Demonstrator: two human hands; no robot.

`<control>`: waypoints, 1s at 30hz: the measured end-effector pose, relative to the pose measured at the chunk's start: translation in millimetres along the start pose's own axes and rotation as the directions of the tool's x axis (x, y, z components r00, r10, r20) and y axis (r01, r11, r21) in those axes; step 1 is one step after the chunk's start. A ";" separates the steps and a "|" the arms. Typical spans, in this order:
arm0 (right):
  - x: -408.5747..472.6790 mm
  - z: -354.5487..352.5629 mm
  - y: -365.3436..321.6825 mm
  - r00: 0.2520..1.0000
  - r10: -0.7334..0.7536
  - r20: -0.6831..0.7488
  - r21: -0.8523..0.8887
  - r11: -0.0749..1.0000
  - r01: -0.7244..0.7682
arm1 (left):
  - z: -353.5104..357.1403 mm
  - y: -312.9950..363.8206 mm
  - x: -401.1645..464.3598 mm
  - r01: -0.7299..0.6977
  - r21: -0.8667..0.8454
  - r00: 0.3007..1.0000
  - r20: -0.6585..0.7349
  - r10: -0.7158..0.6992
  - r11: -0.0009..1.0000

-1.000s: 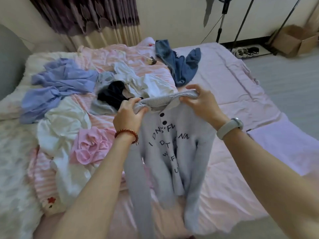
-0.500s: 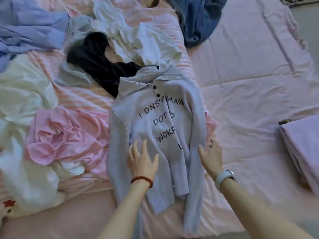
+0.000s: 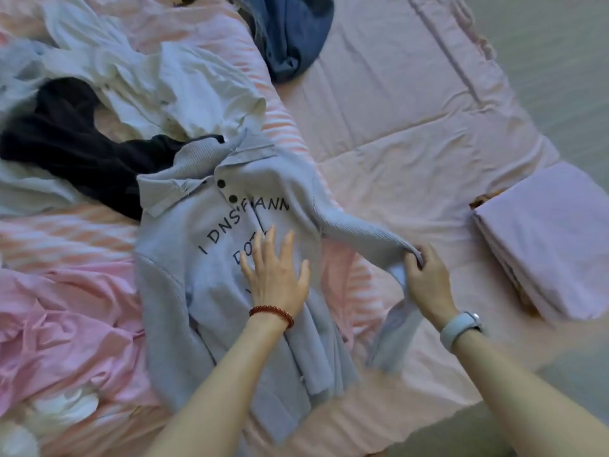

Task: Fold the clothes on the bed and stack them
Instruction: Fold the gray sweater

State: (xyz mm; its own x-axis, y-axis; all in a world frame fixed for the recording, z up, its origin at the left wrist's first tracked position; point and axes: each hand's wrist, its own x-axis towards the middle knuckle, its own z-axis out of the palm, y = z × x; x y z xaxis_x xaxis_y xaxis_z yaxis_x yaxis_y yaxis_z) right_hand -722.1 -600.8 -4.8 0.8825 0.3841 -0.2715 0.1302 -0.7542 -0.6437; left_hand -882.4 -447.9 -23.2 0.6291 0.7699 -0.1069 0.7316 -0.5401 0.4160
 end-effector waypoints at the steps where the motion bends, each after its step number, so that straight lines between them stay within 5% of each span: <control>1: 18.3 -17.2 -7.3 0.998 -0.061 -0.001 -0.050 0.997 0.061 | -5.0 9.0 13.9 -0.022 -0.007 1.000 -0.017 0.022 1.000; 8: 156.1 -88.0 -65.9 0.892 -0.427 -0.147 -0.307 0.877 0.370 | -25.5 59.5 116.5 -0.170 0.120 0.980 -0.081 0.180 0.978; 10: 181.7 -72.8 -57.3 0.903 -0.393 -0.175 -0.293 0.896 0.333 | -19.5 63.6 132.1 -0.156 0.181 0.987 -0.002 0.159 0.971; 13: 165.5 -29.5 -29.5 0.955 -0.246 -0.164 -0.017 0.969 0.247 | -5.3 60.1 130.9 -0.071 0.145 0.997 0.028 0.068 0.987; 17: 77.6 32.0 21.4 0.982 -0.122 0.143 0.160 0.982 0.099 | 20.6 35.6 67.7 0.071 -0.018 0.983 -0.169 -0.073 0.997; 21: -7.9 68.7 51.2 0.904 -0.027 0.426 0.175 0.983 -0.054 | 42.2 6.0 -36.4 0.426 -0.241 0.880 -0.114 -0.461 0.872; 23: -35.8 76.9 52.0 0.837 0.012 0.547 0.152 0.982 -0.114 | 52.2 -6.6 -80.2 0.539 -0.201 0.828 -0.053 -0.558 0.818; 27: -65.2 85.3 51.6 0.785 0.027 0.618 0.076 0.993 -0.095 | 61.5 -27.6 -127.8 0.680 -0.111 0.731 0.033 -0.681 0.725; 30: -78.3 93.2 54.0 0.821 0.079 0.566 0.042 0.991 -0.125 | 64.4 -39.0 -141.4 0.809 -0.087 0.587 0.046 -0.809 0.582</control>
State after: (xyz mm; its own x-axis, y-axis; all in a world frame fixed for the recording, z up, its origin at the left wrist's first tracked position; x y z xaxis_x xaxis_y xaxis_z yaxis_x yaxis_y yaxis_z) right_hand -826.3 -622.0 -85.0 0.4788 0.5568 -0.6788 -0.0003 -0.7731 -0.6343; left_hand -982.9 -557.6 -82.5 -0.2106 0.8728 -0.4403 0.9115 0.3381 0.2343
